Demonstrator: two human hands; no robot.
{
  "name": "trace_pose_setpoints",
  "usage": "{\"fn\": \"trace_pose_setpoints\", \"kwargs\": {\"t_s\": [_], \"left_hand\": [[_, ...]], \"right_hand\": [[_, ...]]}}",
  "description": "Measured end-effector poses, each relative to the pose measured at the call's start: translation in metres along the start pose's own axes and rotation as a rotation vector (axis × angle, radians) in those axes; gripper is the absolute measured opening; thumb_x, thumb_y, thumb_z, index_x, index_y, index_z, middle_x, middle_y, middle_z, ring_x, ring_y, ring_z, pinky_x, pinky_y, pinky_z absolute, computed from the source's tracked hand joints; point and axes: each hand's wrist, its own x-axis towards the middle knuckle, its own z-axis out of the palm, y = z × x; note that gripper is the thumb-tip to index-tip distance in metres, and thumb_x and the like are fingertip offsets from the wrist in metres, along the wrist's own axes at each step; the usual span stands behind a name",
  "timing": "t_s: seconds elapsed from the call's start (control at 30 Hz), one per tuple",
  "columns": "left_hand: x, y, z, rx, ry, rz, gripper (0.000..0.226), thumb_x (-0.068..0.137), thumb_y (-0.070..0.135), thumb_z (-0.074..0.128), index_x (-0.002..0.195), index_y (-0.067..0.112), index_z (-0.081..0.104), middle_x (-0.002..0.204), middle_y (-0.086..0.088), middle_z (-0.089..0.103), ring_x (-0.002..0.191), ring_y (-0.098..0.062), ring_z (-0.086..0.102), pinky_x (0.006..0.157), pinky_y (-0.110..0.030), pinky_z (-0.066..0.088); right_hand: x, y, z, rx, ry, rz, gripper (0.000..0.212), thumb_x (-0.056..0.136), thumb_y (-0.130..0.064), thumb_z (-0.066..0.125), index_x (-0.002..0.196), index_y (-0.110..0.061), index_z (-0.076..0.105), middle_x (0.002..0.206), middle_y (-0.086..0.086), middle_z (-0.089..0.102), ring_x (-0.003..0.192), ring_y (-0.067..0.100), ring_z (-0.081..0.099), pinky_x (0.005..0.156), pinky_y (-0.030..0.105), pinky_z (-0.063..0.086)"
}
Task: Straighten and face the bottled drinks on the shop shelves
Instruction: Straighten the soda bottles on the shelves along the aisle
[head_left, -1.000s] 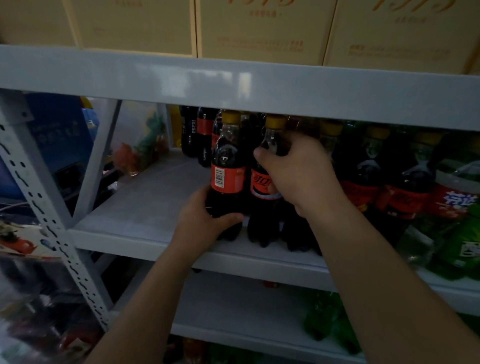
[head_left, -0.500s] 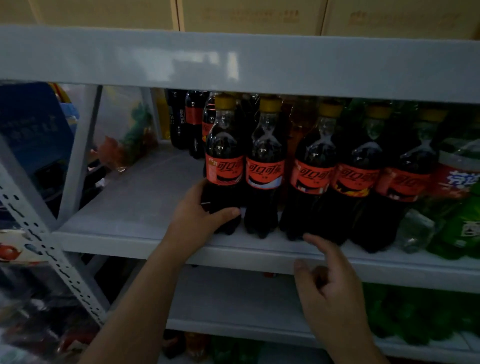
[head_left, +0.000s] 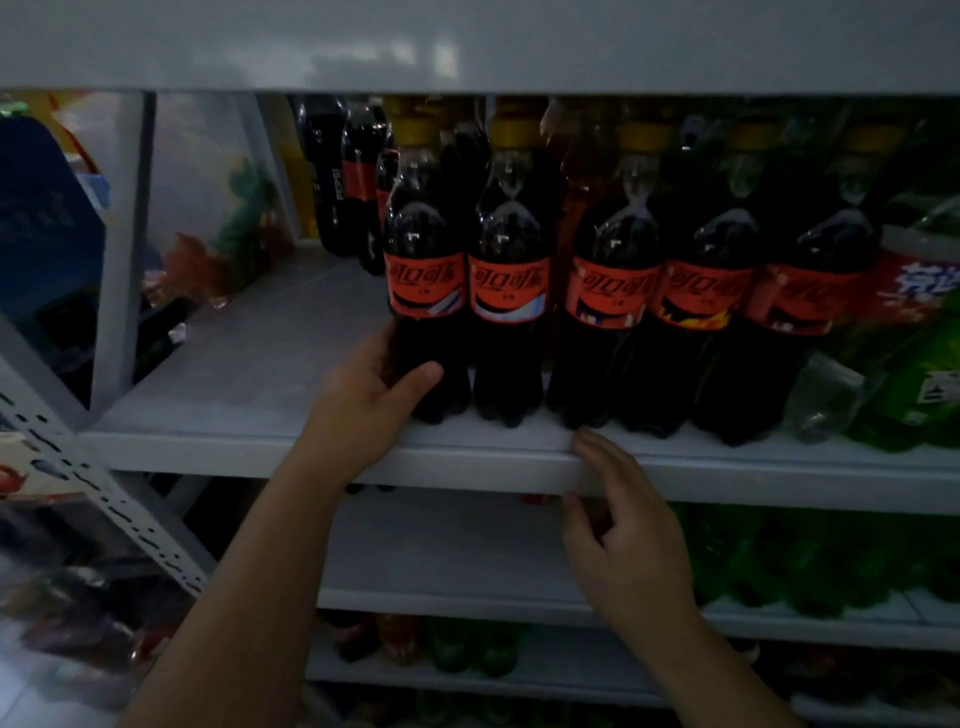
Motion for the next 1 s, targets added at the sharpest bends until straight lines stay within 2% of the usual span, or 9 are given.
{"fn": "trace_pose_setpoints", "kwargs": {"t_s": [0.1,0.2,0.3,0.37,0.47,0.57,0.67,0.83,1.0], "left_hand": [[-0.001,0.002,0.001,0.053,0.002,0.010,0.044,0.090,0.027,0.064,0.132,0.022,0.052,0.119,0.010,0.063,0.110,-0.003,0.058,0.096,-0.025,0.045],[-0.007,0.005,0.007,0.136,0.127,0.103,0.050,0.087,0.032,0.063,0.133,0.018,0.051,0.120,0.010,0.060,0.108,0.001,0.056,0.092,-0.013,0.042],[-0.037,-0.002,0.028,0.319,0.538,0.408,0.045,0.087,0.021,0.061,0.126,0.000,0.050,0.113,-0.004,0.055,0.101,-0.024,0.058,0.088,-0.029,0.045],[-0.072,-0.014,0.057,0.351,0.672,0.577,0.030,0.086,0.012,0.060,0.109,-0.006,0.053,0.097,-0.015,0.053,0.086,-0.032,0.051,0.085,-0.029,0.040],[-0.122,-0.034,0.117,0.336,0.343,0.546,0.016,0.085,0.015,0.057,0.096,0.003,0.057,0.087,-0.014,0.058,0.082,-0.023,0.051,0.082,-0.021,0.039],[-0.144,-0.050,0.171,0.302,-0.136,0.206,0.023,0.088,0.022,0.060,0.105,0.006,0.065,0.099,-0.008,0.063,0.086,-0.017,0.057,0.075,-0.029,0.050],[-0.132,-0.063,0.207,0.220,-0.407,-0.166,0.042,0.089,0.031,0.063,0.128,0.019,0.054,0.122,0.004,0.055,0.100,-0.010,0.053,0.083,-0.018,0.041],[-0.100,-0.068,0.245,-0.028,-0.500,-0.254,0.068,0.080,0.028,0.074,0.132,0.043,0.032,0.125,0.018,0.044,0.113,0.001,0.044,0.087,-0.004,0.034],[-0.098,-0.079,0.268,-0.068,-0.483,-0.286,0.082,0.071,0.030,0.082,0.133,0.042,0.029,0.125,0.018,0.045,0.116,-0.004,0.047,0.091,-0.013,0.038]], "right_hand": [[-0.012,0.010,-0.004,0.058,0.096,-0.034,0.056,0.091,-0.018,0.058,0.137,-0.039,0.036,0.146,-0.028,0.029,0.094,-0.012,0.052,0.073,0.005,0.040],[-0.037,0.031,-0.005,0.010,0.292,-0.119,0.031,0.091,-0.019,0.053,0.121,-0.013,0.057,0.130,-0.001,0.051,0.085,0.001,0.054,0.071,0.010,0.043],[-0.070,0.066,-0.001,-0.084,0.175,-0.062,0.021,0.089,-0.018,0.051,0.094,-0.003,0.065,0.092,0.006,0.059,0.073,0.008,0.052,0.065,0.020,0.045],[-0.093,0.096,-0.001,-0.150,0.054,0.043,0.011,0.087,-0.009,0.059,0.092,-0.004,0.067,0.086,0.008,0.062,0.069,0.011,0.054,0.063,0.018,0.043],[-0.122,0.139,-0.010,-0.186,-0.049,0.262,0.020,0.079,0.003,0.067,0.099,-0.002,0.068,0.093,0.013,0.066,0.074,0.024,0.064,0.069,0.024,0.048],[-0.135,0.165,-0.026,-0.182,-0.024,0.434,0.023,0.083,0.000,0.064,0.106,-0.001,0.067,0.102,0.013,0.065,0.086,0.029,0.063,0.076,0.027,0.045],[-0.129,0.179,-0.045,-0.159,0.035,0.539,0.026,0.089,-0.009,0.059,0.114,-0.007,0.063,0.113,0.008,0.061,0.092,0.022,0.060,0.080,0.028,0.046],[-0.086,0.183,-0.078,-0.132,0.144,0.362,0.030,0.088,-0.010,0.061,0.118,-0.005,0.060,0.113,0.005,0.057,0.099,0.022,0.058,0.081,0.028,0.046],[-0.039,0.188,-0.092,-0.096,0.173,0.289,0.032,0.090,-0.018,0.058,0.121,-0.012,0.058,0.102,-0.002,0.056,0.091,0.013,0.055,0.076,0.021,0.041]]}}
